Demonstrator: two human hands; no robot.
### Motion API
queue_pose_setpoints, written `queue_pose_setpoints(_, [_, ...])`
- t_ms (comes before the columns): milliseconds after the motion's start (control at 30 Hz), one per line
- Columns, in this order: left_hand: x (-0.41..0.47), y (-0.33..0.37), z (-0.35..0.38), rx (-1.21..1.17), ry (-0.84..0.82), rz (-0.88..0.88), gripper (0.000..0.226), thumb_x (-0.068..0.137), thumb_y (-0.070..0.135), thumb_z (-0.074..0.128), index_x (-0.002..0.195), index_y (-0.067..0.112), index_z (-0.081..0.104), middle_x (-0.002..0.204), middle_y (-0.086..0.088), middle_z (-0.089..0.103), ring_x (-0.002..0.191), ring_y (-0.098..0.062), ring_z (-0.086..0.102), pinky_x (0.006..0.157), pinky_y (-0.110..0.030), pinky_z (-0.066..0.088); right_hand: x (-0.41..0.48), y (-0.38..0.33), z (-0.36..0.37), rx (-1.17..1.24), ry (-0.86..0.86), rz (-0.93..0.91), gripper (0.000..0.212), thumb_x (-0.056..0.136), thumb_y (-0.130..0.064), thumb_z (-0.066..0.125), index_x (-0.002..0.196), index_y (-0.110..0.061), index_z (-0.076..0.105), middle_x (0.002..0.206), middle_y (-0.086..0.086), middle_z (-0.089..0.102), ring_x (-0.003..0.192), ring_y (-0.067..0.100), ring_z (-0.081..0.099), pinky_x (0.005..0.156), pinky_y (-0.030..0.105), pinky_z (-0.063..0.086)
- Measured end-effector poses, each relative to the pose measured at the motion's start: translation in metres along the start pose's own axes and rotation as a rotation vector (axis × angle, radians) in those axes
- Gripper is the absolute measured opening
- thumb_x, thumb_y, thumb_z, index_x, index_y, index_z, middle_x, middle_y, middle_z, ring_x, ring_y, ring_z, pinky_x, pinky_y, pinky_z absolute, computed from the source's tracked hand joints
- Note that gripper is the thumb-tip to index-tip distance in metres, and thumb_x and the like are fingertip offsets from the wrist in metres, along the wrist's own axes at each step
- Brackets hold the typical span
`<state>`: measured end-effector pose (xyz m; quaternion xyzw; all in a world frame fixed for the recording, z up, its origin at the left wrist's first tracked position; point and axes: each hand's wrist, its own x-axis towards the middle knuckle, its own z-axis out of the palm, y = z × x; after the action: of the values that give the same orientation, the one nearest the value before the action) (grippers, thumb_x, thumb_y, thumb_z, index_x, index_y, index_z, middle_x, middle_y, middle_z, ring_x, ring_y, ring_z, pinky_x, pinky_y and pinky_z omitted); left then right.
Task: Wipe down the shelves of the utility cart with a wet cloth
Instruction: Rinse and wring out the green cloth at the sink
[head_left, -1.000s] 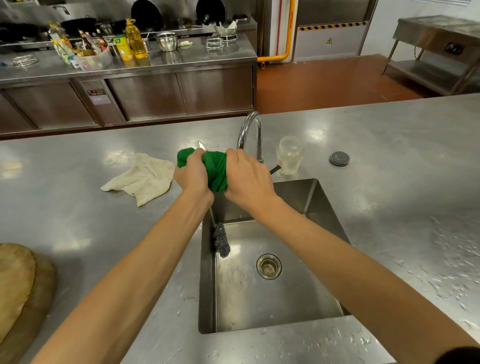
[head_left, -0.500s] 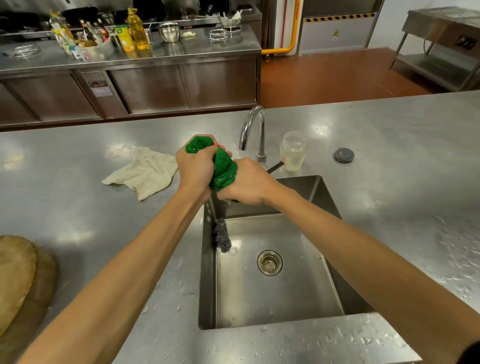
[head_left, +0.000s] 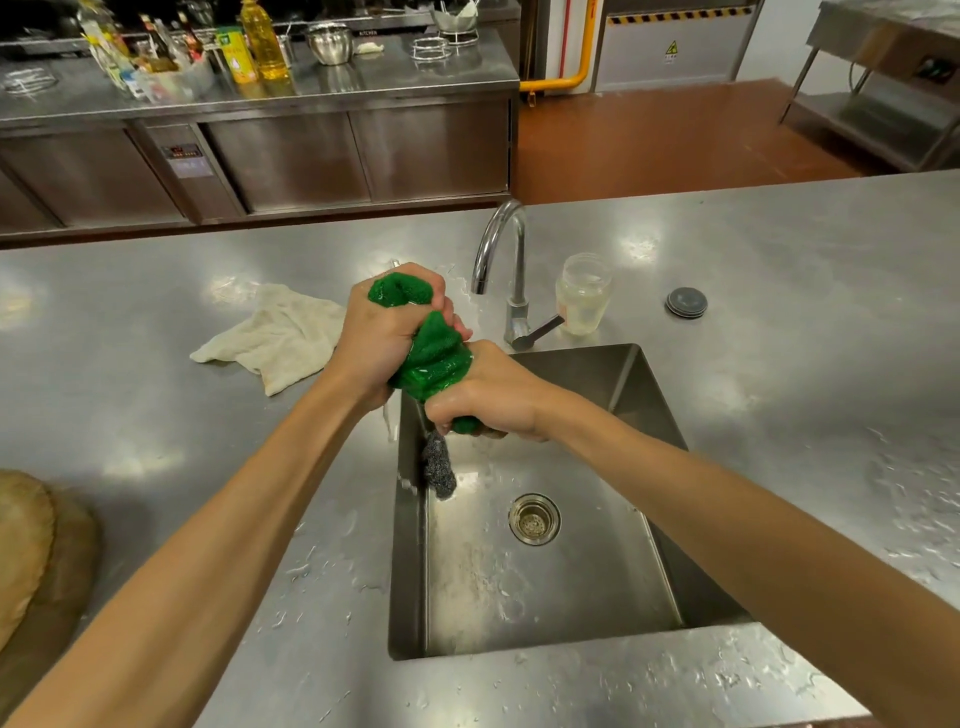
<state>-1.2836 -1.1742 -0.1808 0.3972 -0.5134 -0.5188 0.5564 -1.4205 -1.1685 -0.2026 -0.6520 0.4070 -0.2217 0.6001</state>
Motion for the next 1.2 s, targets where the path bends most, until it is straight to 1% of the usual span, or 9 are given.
queue_pose_setpoints(233, [0.003, 0.013, 0.002, -0.016, -0.148, -0.028, 0.027, 0.070, -0.013, 0.050, 0.063, 0.013, 0.057, 0.061, -0.008, 0.050, 0.060, -0.026, 0.056, 0.073, -0.041, 0.056, -0.008, -0.007, -0.004, 0.124, -0.137, 0.024, 0.033, 0.060, 0.005, 0.061, 0.051, -0.018, 0.037, 0.053, 0.004, 0.030, 0.045, 0.015, 0.026, 0.044, 0.022, 0.018])
queue_pose_setpoints(400, [0.005, 0.012, 0.004, -0.114, -0.239, -0.084, 0.031, 0.072, -0.013, 0.048, 0.061, 0.015, 0.057, 0.060, -0.005, 0.048, 0.057, -0.022, 0.055, 0.073, -0.039, 0.055, -0.011, -0.009, -0.007, 0.152, -0.203, -0.008, 0.044, 0.070, 0.018, 0.054, 0.052, -0.016, 0.032, 0.052, 0.003, 0.026, 0.047, 0.015, 0.021, 0.046, 0.028, 0.014])
queue_pose_setpoints(533, [0.008, 0.004, 0.005, -0.055, -0.194, -0.101, 0.031, 0.072, -0.012, 0.048, 0.064, 0.016, 0.057, 0.063, -0.004, 0.051, 0.059, -0.021, 0.059, 0.074, -0.038, 0.056, -0.011, -0.003, -0.011, 0.100, -0.158, 0.027, 0.041, 0.071, 0.012, 0.059, 0.054, -0.018, 0.037, 0.052, 0.000, 0.033, 0.046, 0.013, 0.027, 0.045, 0.023, 0.019])
queue_pose_setpoints(700, [0.013, -0.001, 0.009, -0.016, 0.025, -0.099, 0.026, 0.079, -0.015, 0.051, 0.076, 0.010, 0.056, 0.075, -0.006, 0.060, 0.068, -0.022, 0.063, 0.078, -0.039, 0.056, -0.012, -0.004, -0.019, -0.138, -0.052, -0.018, 0.025, 0.076, -0.015, 0.075, 0.073, -0.017, 0.051, 0.057, -0.007, 0.045, 0.046, 0.005, 0.040, 0.044, 0.022, 0.033])
queue_pose_setpoints(800, [0.012, -0.001, 0.007, -0.061, 0.105, -0.150, 0.014, 0.080, 0.004, 0.059, 0.093, 0.009, 0.063, 0.093, -0.010, 0.067, 0.086, -0.027, 0.068, 0.088, -0.042, 0.055, -0.018, 0.001, -0.025, -0.120, -0.024, -0.063, 0.029, 0.076, -0.032, 0.081, 0.083, -0.019, 0.057, 0.059, -0.015, 0.054, 0.049, 0.001, 0.051, 0.049, 0.026, 0.043])
queue_pose_setpoints(900, [0.007, 0.002, -0.001, -0.035, 0.138, -0.186, 0.034, 0.081, 0.015, 0.058, 0.111, 0.004, 0.065, 0.113, -0.016, 0.068, 0.109, -0.034, 0.066, 0.102, -0.046, 0.051, -0.027, 0.010, -0.029, -0.070, 0.064, -0.035, 0.051, 0.073, -0.046, 0.083, 0.112, -0.025, 0.057, 0.093, -0.009, 0.067, 0.080, 0.008, 0.067, 0.054, 0.030, 0.056])
queue_pose_setpoints(967, [0.002, 0.005, -0.004, 0.055, 0.153, -0.194, 0.041, 0.084, 0.016, 0.056, 0.121, 0.002, 0.065, 0.124, -0.017, 0.068, 0.119, -0.035, 0.064, 0.107, -0.047, 0.049, -0.032, 0.017, -0.032, 0.031, 0.066, -0.032, 0.068, 0.075, -0.044, 0.082, 0.132, -0.032, 0.046, 0.112, -0.005, 0.068, 0.094, 0.013, 0.070, 0.058, 0.034, 0.060])
queue_pose_setpoints(1100, [-0.012, 0.008, -0.009, 0.264, 0.179, -0.164, 0.028, 0.095, 0.009, 0.056, 0.119, 0.005, 0.070, 0.119, -0.015, 0.071, 0.115, -0.030, 0.067, 0.104, -0.047, 0.051, -0.044, 0.025, -0.041, 0.090, 0.086, -0.044, 0.052, 0.078, -0.033, 0.082, 0.118, -0.035, 0.049, 0.103, 0.007, 0.072, 0.086, 0.019, 0.074, 0.062, 0.044, 0.062])
queue_pose_setpoints(1200, [-0.024, 0.007, -0.009, 0.340, 0.158, -0.138, 0.024, 0.094, 0.010, 0.063, 0.115, 0.001, 0.070, 0.119, -0.012, 0.072, 0.114, -0.030, 0.067, 0.101, -0.043, 0.054, -0.053, 0.031, -0.043, 0.015, 0.125, -0.119, 0.044, 0.075, -0.030, 0.085, 0.099, -0.030, 0.049, 0.104, 0.006, 0.070, 0.084, 0.022, 0.073, 0.058, 0.038, 0.060])
